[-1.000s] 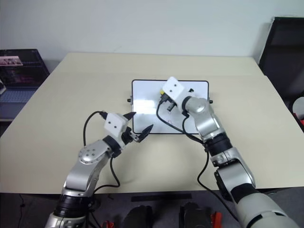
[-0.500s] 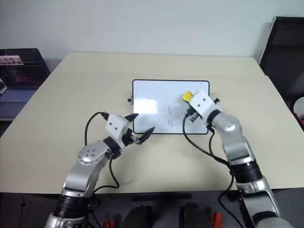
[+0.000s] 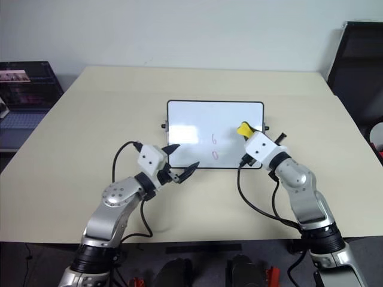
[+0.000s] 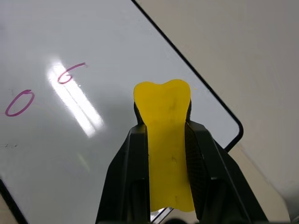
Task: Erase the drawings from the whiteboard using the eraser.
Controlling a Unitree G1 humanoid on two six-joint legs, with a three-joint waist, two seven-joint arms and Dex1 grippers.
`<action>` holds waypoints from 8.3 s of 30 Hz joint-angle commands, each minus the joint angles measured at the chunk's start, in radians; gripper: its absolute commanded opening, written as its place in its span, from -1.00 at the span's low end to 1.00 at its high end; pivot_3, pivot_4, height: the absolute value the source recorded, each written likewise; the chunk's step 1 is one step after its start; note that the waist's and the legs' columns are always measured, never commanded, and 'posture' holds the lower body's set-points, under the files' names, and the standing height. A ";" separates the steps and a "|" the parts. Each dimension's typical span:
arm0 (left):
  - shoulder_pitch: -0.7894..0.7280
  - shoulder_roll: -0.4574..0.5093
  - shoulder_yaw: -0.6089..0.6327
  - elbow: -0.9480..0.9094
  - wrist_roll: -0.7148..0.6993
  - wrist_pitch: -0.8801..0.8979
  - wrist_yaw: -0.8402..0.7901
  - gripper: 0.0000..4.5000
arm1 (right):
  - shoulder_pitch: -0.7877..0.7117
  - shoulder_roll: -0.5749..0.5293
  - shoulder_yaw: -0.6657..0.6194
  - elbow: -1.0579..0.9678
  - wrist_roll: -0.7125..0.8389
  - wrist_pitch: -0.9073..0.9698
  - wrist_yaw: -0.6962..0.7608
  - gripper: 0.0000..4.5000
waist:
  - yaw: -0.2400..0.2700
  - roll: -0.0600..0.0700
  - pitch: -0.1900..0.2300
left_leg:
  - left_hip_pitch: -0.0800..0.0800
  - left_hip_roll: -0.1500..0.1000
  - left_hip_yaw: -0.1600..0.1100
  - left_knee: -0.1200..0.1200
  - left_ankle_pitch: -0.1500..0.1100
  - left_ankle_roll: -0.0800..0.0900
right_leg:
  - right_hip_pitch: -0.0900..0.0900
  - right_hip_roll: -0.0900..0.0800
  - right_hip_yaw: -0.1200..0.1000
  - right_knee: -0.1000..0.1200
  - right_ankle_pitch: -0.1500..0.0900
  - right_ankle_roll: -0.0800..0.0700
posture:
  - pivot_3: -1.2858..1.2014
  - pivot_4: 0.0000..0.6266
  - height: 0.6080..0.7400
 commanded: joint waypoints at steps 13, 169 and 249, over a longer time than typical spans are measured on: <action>0.022 0.011 0.023 -0.048 -0.016 -0.010 0.002 1.00 | 0.038 -0.004 0.001 -0.061 -0.030 -0.049 0.000 -0.65 | 0.002 0.000 0.000 | 0.000 0.000 0.000 0.000 0.000 0.000 | 0.001 0.000 0.000 0.000 0.000 0.000 | 0.03 -0.52 1.00; 0.078 0.035 0.055 -0.094 -0.034 0.009 -0.011 1.00 | 0.106 0.143 -0.152 -0.226 0.298 0.438 0.116 -0.65 | 0.011 -0.001 0.002 | 0.003 0.001 -0.003 -0.001 -0.001 -0.001 | 0.006 0.000 -0.003 -0.003 -0.004 0.001 | 0.03 -0.52 1.00; 0.131 0.031 0.051 -0.167 -0.039 0.041 0.022 1.00 | -0.134 0.197 0.253 0.103 0.067 0.419 0.038 -0.65 | 0.012 -0.001 0.002 | 0.005 0.001 -0.004 0.000 -0.001 -0.001 | 0.006 -0.001 -0.004 -0.001 -0.003 -0.001 | 0.03 -0.52 1.00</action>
